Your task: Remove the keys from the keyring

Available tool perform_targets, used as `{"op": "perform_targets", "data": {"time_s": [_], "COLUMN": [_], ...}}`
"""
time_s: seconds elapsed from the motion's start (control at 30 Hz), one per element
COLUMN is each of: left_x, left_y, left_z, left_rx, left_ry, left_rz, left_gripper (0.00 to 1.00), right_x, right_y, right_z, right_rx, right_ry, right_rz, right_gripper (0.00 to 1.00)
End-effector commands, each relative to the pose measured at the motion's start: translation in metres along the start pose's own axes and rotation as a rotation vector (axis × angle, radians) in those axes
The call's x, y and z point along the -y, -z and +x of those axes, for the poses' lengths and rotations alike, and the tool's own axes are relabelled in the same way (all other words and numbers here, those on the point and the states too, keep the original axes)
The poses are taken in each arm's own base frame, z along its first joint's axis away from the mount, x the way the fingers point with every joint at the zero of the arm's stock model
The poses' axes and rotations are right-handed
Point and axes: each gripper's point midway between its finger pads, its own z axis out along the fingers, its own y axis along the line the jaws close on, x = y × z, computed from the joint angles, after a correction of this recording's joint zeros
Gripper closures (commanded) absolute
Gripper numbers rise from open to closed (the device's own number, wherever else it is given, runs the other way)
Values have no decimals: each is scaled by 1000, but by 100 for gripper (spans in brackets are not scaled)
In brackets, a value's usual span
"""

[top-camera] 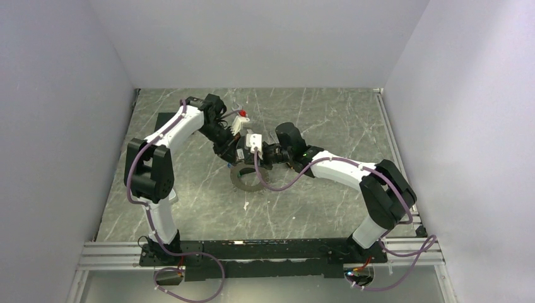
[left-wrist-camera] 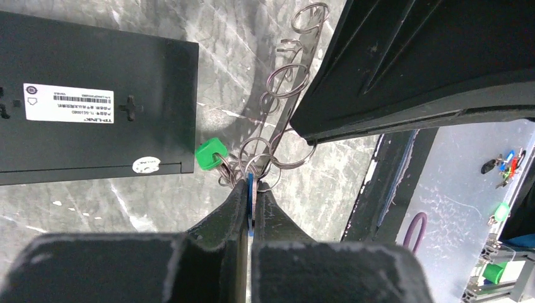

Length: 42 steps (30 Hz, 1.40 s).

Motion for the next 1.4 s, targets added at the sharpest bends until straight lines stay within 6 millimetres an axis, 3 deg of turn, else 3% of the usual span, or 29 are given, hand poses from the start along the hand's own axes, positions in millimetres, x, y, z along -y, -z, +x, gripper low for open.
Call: {"op": "perform_targets", "data": {"time_s": [0.0,0.4,0.67,0.8,1.17,1.37], "left_x": [-26,-29,12,19,29,19], "left_y": [15,8,-13,-29,-73,-71], "left_z": [-7,-6,3,12,13,10], "left_rx": [13,18,117,152,234,251], "left_ry": [-129,-295,-217,-143,-70,-151], "left_rz": [-121,-110,102,168,212,124], "left_gripper": [100,100,100,100,100,100], "right_x": [-13,-15,-4,-6,-31,-39], "right_y": [7,0,-2,-1,9,10], "right_z": [-16,-13,6,13,17,13], "right_rx": [56,64,22,13,44,101], "right_ry": [-13,-6,42,47,-16,-59], "right_rz": [-60,-94,-24,-8,-65,-105], "right_gripper": [100,100,100,100,100,100]}}
